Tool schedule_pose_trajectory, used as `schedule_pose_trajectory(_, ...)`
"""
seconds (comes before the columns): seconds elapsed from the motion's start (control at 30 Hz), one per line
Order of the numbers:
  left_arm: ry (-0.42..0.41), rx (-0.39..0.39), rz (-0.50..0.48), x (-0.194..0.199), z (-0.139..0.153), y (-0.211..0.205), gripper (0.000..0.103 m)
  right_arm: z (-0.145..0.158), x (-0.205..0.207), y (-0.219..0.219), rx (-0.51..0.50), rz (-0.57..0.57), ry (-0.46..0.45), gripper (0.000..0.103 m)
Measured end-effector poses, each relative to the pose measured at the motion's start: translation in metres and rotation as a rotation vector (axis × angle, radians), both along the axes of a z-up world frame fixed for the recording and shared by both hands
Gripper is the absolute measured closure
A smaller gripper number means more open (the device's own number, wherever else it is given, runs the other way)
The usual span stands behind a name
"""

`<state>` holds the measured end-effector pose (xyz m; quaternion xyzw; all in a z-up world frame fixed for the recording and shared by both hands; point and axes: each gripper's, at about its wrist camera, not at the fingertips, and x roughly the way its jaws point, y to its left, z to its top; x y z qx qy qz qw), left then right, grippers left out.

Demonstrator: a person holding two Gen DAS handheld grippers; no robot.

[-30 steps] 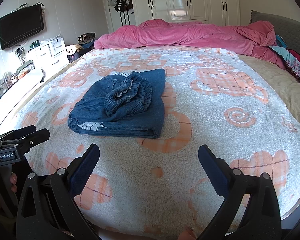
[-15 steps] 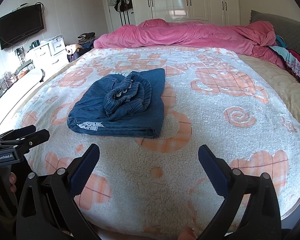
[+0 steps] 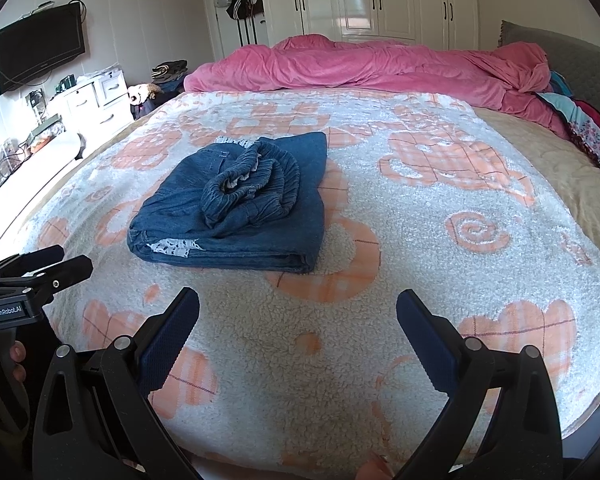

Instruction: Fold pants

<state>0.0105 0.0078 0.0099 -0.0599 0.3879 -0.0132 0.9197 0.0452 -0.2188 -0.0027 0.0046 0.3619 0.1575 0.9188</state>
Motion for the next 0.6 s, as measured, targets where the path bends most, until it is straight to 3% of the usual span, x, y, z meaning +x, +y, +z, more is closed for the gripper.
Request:
schedule_pose_trajectory(0.23,0.025,-0.047,-0.034,0.006,-0.005,0.005,0.009,-0.004,0.008,-0.005,-0.001,-0.023,0.033,0.004)
schedule_pose_trajectory(0.37,-0.039,-0.05,0.034,0.007,0.005,0.028,0.009,0.002,0.024,-0.021,0.023,-0.042,0.074,0.004)
schedule_pose_trajectory(0.43,-0.031,-0.021,0.092,0.023,0.011,0.053,0.009,0.015,0.04,-0.044,0.014,-0.074,0.061,0.004)
schedule_pose_trajectory(0.53,0.037,0.084,0.179,0.064,0.008,0.095,0.009,0.028,0.07,-0.091,-0.002,-0.163,0.048,0.004)
schedule_pose_trajectory(0.6,0.094,0.128,0.285,0.1,0.0,0.14,0.009,0.026,0.103,-0.135,-0.021,-0.254,0.078,0.004)
